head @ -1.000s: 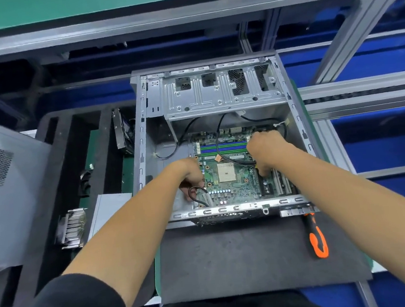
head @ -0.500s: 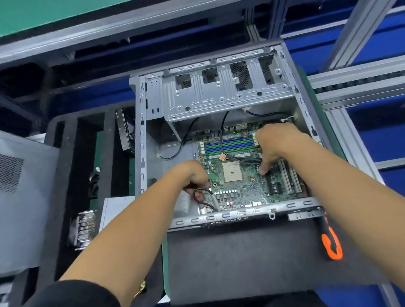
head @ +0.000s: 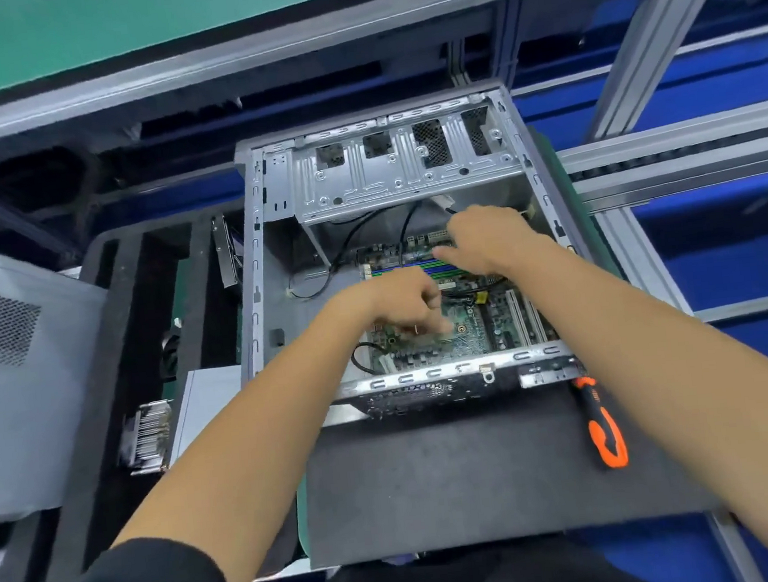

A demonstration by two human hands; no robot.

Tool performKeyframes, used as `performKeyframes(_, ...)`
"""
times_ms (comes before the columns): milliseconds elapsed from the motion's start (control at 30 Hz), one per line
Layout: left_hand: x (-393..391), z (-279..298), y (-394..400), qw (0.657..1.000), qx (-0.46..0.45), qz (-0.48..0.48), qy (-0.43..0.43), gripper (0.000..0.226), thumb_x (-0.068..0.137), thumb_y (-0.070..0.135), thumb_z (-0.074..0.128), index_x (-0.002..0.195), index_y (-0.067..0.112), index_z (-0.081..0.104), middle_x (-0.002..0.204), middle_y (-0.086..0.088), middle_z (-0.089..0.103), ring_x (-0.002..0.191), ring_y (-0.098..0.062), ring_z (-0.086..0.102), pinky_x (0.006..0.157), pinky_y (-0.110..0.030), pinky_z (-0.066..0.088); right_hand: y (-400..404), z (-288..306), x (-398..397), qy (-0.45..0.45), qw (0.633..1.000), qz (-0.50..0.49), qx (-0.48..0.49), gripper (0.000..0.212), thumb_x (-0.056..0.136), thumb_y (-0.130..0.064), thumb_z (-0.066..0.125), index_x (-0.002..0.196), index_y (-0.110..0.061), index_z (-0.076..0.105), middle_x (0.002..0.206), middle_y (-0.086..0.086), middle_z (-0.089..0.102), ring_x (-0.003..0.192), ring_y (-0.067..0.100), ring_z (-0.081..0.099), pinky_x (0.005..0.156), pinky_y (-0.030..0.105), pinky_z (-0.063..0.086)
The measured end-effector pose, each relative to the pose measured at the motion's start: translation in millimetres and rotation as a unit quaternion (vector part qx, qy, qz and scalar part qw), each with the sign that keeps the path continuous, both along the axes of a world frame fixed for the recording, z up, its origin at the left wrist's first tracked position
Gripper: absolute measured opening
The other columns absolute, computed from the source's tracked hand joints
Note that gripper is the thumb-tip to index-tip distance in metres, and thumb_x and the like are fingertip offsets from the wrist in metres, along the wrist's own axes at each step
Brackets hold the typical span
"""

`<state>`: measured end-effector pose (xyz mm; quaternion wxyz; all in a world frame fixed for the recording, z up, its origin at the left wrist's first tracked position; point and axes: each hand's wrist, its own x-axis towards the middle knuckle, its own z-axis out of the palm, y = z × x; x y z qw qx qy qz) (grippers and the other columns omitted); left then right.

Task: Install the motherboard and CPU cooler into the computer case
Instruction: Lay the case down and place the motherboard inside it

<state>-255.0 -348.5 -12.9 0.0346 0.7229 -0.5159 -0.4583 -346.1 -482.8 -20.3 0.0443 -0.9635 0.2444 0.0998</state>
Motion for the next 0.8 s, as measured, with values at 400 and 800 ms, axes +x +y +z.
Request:
performKeyframes(400,-42.9,-11.6,-6.8,0.962,0.156,-0.22,-0.053,0.023,0.094,0.02,0.055,0.114,0.008,0.055,0.11,-0.008,0.057,0.094,-0.024,0.054,0.085,-0.035,0.047,30.9,3.4,-18.2,0.035,0.982,0.06,0.174,0.032,0.091,-0.025,0.057,0.067,-0.008,0.045,0.058,0.006,0.037,0.053,0.02,0.028,0.05,0.031,0.022)
performKeyframes(800,-45.1,-17.9,-5.9,0.972,0.09,-0.171,-0.131,0.038,0.085,0.003,0.047,0.056,0.016,0.026,0.057,-0.002,0.027,0.054,-0.016,0.022,0.052,-0.028,0.012,17.0,-10.1,-20.5,-0.037,0.983,-0.006,0.182,0.033,0.084,-0.009,0.054,0.058,-0.011,0.035,0.058,0.011,0.033,0.058,0.021,0.027,0.052,0.03,0.021)
